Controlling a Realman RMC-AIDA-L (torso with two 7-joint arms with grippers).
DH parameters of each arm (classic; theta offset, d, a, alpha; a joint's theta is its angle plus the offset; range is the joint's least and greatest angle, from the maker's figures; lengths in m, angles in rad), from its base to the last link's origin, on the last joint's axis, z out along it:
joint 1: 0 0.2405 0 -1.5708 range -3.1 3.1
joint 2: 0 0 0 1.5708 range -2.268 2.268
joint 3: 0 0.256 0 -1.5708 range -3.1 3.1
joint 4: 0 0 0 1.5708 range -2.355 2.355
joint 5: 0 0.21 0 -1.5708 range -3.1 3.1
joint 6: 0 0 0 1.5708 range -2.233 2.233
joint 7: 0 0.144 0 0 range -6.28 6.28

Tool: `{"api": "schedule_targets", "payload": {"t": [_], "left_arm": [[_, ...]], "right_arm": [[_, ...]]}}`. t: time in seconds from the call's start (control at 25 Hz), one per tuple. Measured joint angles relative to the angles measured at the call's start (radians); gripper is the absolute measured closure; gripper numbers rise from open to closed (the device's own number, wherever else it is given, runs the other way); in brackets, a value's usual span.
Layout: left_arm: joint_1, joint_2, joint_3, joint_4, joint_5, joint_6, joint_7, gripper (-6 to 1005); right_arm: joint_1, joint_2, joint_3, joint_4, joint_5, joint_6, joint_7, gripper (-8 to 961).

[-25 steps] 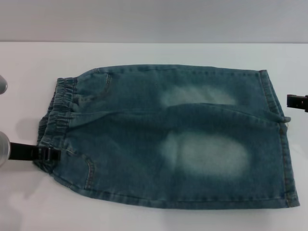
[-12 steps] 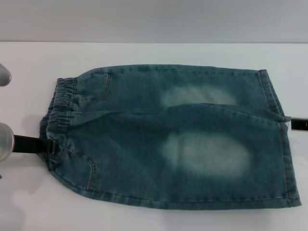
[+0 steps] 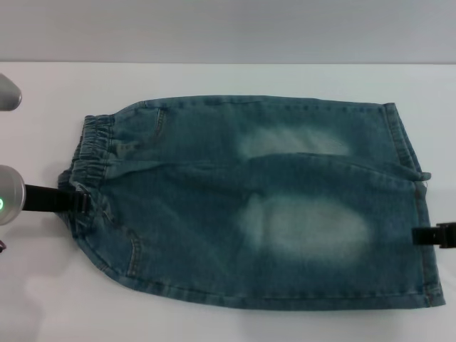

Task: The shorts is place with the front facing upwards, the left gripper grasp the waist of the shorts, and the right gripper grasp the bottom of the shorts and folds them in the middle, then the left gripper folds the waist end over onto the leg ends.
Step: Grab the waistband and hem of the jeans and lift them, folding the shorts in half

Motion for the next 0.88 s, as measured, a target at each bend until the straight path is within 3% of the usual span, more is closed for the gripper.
{"api": "schedule_targets", "payload": {"t": [0.88], "left_arm": [[-0.027, 0.001, 0.000, 0.006, 0.000, 0.006, 0.005, 906]], "right_arm": [[-0.015, 0.000, -0.055, -0.099, 0.002, 0.017, 0.015, 140]]}}
